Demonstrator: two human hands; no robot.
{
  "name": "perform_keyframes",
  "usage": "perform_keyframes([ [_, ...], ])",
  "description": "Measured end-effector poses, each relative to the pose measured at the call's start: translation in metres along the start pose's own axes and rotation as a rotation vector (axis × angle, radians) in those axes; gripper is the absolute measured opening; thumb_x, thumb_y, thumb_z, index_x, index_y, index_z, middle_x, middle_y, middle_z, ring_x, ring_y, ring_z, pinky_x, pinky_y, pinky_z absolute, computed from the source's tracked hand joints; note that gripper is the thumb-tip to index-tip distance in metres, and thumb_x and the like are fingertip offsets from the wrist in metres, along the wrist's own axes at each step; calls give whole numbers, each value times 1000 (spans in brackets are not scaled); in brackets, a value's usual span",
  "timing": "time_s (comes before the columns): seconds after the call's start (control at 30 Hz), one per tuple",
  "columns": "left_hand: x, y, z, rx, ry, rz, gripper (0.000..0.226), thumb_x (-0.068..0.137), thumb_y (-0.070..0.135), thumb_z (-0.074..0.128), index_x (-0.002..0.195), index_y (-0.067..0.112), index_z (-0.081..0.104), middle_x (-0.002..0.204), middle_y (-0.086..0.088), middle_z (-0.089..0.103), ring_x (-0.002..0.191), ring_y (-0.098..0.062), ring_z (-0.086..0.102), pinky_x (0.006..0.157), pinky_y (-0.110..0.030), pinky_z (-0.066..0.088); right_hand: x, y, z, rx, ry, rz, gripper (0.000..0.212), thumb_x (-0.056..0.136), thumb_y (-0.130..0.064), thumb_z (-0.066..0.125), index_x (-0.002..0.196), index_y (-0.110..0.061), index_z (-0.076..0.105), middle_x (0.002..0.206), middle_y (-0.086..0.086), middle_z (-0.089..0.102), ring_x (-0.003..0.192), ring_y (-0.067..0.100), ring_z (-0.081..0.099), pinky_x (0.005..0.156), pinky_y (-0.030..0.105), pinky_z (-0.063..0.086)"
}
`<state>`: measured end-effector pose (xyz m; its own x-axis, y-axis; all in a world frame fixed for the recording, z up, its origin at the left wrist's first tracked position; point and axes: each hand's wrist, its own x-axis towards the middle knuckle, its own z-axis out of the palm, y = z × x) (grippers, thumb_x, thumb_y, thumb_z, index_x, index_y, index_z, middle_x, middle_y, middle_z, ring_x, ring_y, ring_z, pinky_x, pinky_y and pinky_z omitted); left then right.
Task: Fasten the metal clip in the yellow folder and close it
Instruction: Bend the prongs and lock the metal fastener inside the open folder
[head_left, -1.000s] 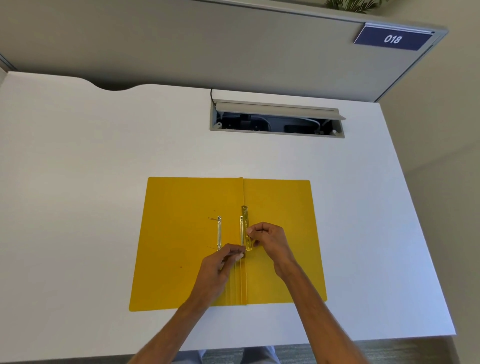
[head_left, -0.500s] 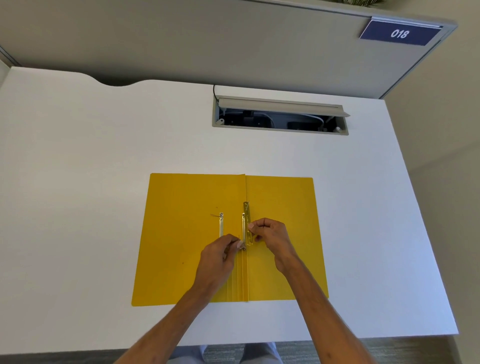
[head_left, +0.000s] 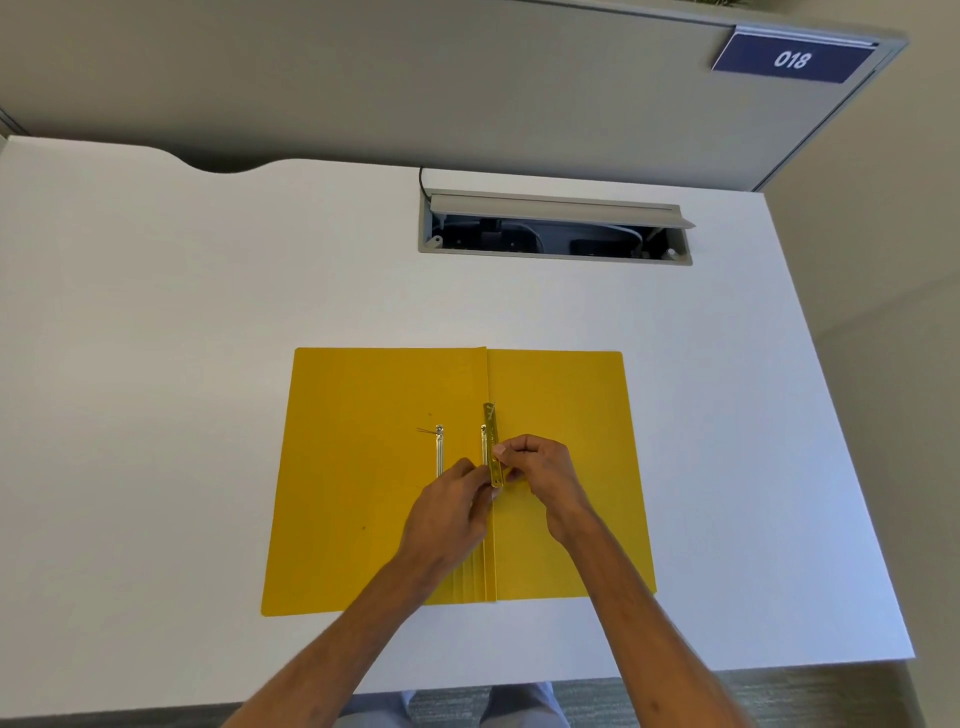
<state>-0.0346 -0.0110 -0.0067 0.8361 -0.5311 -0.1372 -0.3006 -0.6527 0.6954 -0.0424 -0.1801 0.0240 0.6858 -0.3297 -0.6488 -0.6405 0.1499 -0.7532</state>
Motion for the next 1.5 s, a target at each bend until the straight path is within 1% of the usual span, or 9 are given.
perform_keyframes([
  [0.13, -4, -1, 0, -37, 31, -6, 13, 110, 28, 62, 114, 22, 73, 100, 3, 66, 80, -16, 59, 65, -34, 49, 0, 0, -1, 8, -6, -5, 5, 96, -13, 80, 92, -9, 82, 77, -4, 76, 68, 7, 65, 61, 16, 52],
  [0.23, -7, -5, 1, -71, 55, -37, 14, 111, 27, 61, 111, 23, 74, 98, 4, 68, 81, -16, 63, 68, -40, 59, -1, -1, -2, 1, 0, 1, 5, 96, -13, 80, 91, -10, 80, 76, -4, 74, 64, 5, 63, 53, 9, 46],
  [0.6, -6, -5, 2, -68, 85, -15, 14, 112, 29, 60, 112, 25, 73, 96, 5, 68, 78, -14, 62, 65, -35, 55, 1, -2, -2, -4, 2, 1, 5, 96, -14, 80, 93, -10, 80, 77, -4, 74, 62, 2, 63, 51, 7, 45],
  [0.8, -2, -4, 3, -21, 78, -5, 13, 112, 25, 59, 114, 22, 72, 97, 2, 68, 78, -18, 62, 63, -36, 53, 4, 2, 1, -1, -6, 6, 5, 94, -13, 81, 90, -11, 82, 78, -4, 77, 69, 7, 65, 67, 22, 53],
  [1.0, -6, -5, 2, -102, 77, -46, 15, 112, 26, 62, 118, 24, 75, 103, 7, 72, 87, -9, 64, 71, -27, 53, 6, 5, 1, -5, 10, 1, 8, 94, -14, 81, 95, -6, 82, 78, -4, 77, 69, 4, 65, 65, 20, 53],
  [1.13, -7, -8, 1, -205, 71, -87, 15, 110, 23, 64, 121, 23, 75, 111, 7, 77, 97, -8, 71, 79, -30, 62, 6, 9, 3, -24, 19, -6, 8, 94, -14, 82, 95, -6, 81, 80, -2, 77, 72, 6, 65, 68, 24, 52],
  [1.3, -10, -15, -3, -306, 108, -119, 18, 109, 27, 67, 126, 27, 72, 118, 12, 77, 105, 3, 71, 82, -26, 63, 5, 15, 8, -41, 30, -30, 10, 94, -13, 81, 97, -4, 80, 81, 3, 77, 73, 9, 65, 66, 22, 52],
  [1.4, -9, -21, -8, -288, 153, -110, 24, 110, 25, 66, 133, 24, 70, 124, 8, 74, 109, -1, 69, 89, -25, 61, 5, 20, 11, -98, 52, -62, 10, 93, -17, 84, 95, -8, 81, 82, 7, 80, 73, 7, 68, 70, 27, 54],
  [1.5, -5, -25, -14, -206, 174, -54, 27, 111, 21, 62, 137, 23, 68, 131, 6, 71, 118, -8, 66, 95, -24, 57, 5, 27, 16, -163, 91, -100, 6, 91, -21, 85, 92, -16, 81, 85, 8, 82, 77, 17, 73, 74, 37, 58],
])
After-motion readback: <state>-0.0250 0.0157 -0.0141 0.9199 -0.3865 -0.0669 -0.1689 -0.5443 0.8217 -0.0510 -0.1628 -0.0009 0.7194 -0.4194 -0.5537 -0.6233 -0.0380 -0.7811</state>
